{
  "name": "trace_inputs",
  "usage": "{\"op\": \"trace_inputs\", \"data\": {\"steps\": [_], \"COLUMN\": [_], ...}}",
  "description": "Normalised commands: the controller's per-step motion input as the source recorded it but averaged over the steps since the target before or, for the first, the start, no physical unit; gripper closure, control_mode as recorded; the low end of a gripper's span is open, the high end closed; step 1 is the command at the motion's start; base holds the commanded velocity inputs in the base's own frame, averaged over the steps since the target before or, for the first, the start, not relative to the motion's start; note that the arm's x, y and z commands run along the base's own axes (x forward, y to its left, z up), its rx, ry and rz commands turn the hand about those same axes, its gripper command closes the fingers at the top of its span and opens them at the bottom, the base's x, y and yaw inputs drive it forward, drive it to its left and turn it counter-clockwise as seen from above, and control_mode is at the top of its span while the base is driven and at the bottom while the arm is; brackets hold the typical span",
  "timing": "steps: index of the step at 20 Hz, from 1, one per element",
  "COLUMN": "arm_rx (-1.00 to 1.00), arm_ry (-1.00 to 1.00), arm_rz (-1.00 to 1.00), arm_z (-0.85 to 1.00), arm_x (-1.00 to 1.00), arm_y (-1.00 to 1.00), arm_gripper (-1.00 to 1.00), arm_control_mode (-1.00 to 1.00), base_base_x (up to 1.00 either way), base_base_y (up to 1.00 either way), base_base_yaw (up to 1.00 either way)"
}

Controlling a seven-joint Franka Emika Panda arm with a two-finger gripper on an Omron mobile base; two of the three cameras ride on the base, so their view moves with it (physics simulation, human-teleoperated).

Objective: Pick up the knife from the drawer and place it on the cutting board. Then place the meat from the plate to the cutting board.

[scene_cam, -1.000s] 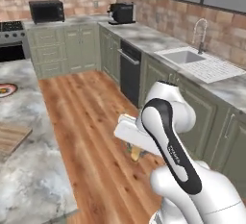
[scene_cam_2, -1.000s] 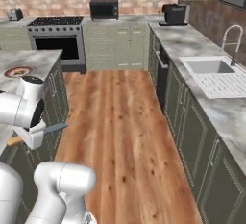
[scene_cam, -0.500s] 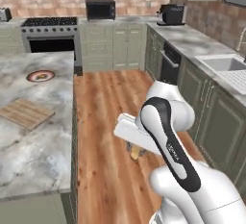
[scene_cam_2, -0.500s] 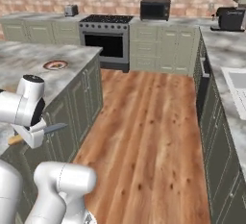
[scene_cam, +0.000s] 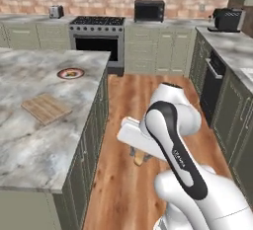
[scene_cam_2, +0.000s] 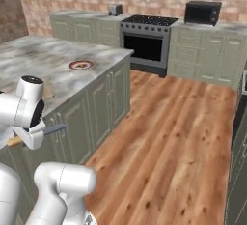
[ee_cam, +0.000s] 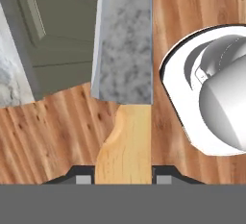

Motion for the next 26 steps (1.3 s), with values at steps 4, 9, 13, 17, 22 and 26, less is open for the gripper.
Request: {"op": "trace_inputs", "data": {"steps": [4,9,13,17,22,26], "arm_rx": [0.00,0.00,0.00,0.00,0.00,0.00], "arm_ry": [0.00,0.00,0.00,0.00,0.00,0.00], "arm_rz": [0.00,0.00,0.00,0.00,0.00,0.00], "arm_z": [0.00,0.00,0.00,0.00,0.00,0.00], "arm_x": [0.00,0.00,0.00,0.00,0.00,0.00], "arm_y": [0.00,0.00,0.00,0.00,0.00,0.00], "arm_gripper": [1.00,1.00,1.00,1.00,1.00,1.00], "arm_control_mode": [1.00,1.00,1.00,1.00,1.00,1.00], "base_base_x": [0.68,0.66,0.59,0.57,0.54,0.54], "base_base_y": [-0.49,-0.48,-0.49,-0.49,-0.49,-0.46], "base_base_yaw": [0.42,0.43,0.43,0.43,0.44,0.45]}}
